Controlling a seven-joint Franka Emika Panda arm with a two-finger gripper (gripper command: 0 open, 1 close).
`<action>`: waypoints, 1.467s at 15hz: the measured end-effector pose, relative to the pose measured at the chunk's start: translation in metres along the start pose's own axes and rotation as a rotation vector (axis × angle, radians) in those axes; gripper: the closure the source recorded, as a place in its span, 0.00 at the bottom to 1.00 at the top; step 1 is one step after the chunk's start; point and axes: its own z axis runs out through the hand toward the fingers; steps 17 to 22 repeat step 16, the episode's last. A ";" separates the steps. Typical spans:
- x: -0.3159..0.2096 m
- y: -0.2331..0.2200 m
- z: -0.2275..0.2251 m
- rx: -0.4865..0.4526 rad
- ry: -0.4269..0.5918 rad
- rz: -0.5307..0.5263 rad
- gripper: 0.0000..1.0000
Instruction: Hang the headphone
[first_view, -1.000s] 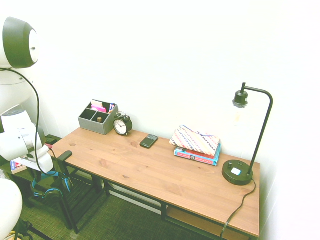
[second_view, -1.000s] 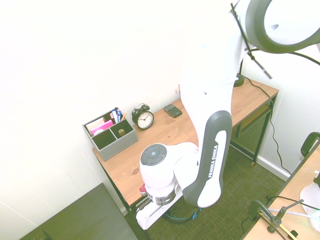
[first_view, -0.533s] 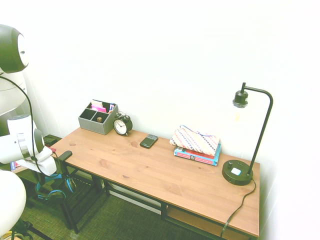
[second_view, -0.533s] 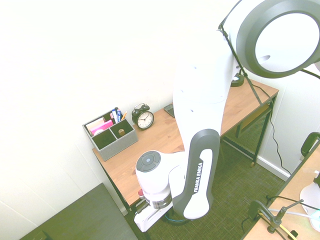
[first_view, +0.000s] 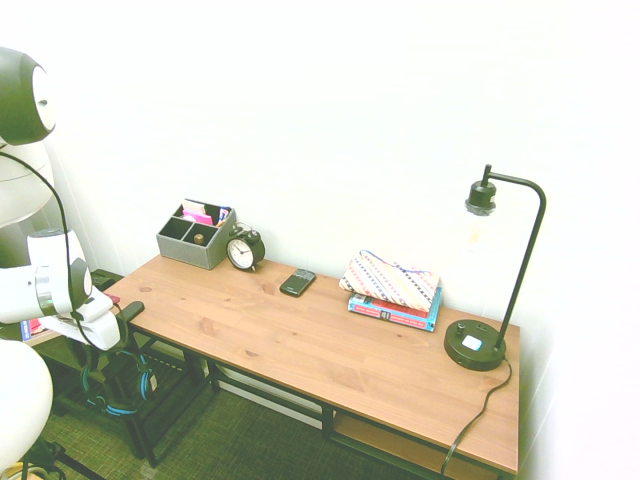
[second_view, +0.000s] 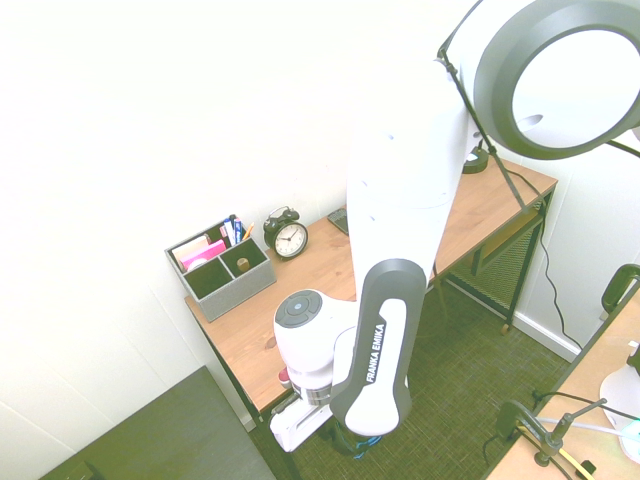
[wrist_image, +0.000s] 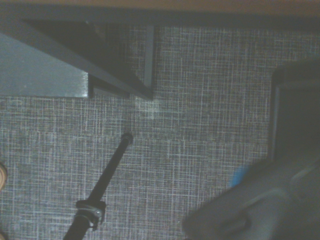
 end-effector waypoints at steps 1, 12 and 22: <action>-0.005 -0.002 -0.010 0.009 -0.005 -0.017 0.00; 0.098 0.070 -0.238 -0.010 0.055 -0.079 0.00; 0.185 0.151 -0.318 -0.003 0.063 -0.056 0.00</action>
